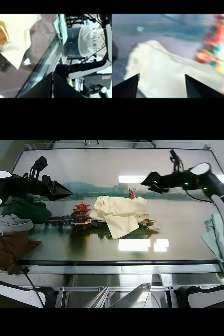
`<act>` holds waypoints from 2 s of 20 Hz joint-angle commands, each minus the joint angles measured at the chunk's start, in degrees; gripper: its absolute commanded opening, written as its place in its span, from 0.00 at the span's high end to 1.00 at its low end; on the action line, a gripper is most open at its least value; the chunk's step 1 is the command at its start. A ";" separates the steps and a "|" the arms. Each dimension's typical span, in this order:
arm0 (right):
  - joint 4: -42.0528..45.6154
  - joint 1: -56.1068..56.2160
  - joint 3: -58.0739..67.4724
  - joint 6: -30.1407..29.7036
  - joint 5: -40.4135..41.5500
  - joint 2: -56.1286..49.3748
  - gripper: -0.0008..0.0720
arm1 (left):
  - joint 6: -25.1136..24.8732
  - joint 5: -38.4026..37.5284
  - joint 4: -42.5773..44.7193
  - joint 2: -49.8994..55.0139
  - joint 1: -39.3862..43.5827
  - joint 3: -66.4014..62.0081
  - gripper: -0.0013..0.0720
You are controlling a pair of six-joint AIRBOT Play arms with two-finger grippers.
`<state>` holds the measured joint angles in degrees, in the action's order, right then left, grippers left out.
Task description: Fold the shirts.
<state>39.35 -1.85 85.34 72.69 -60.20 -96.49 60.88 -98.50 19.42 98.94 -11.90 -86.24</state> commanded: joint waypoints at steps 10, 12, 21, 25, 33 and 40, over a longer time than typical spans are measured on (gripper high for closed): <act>-12.79 -3.50 -5.57 -7.21 -5.16 -13.33 0.01 | -1.27 5.49 -0.07 -8.85 1.18 10.01 0.96; -15.96 -0.90 -5.57 -7.17 -5.18 -15.47 0.01 | -1.27 5.70 -0.02 -8.83 2.19 10.01 0.96; -25.18 3.69 -5.46 -10.71 -9.79 -16.81 0.96 | -1.29 5.18 0.00 -8.83 3.41 10.01 0.96; -31.58 1.99 -5.07 -12.13 -7.74 -9.90 0.95 | -1.31 3.96 0.00 -8.83 3.43 10.01 0.96; -7.19 -25.27 -2.60 14.05 9.97 15.37 0.95 | -3.02 2.86 0.09 -8.83 3.43 10.03 0.96; 56.78 -49.88 -14.34 40.96 -13.25 30.25 0.95 | -4.33 2.16 0.57 -8.83 3.48 10.03 0.96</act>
<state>71.94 -42.22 77.58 104.62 -65.49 -71.09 57.28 -96.01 19.88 90.13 -8.47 -76.23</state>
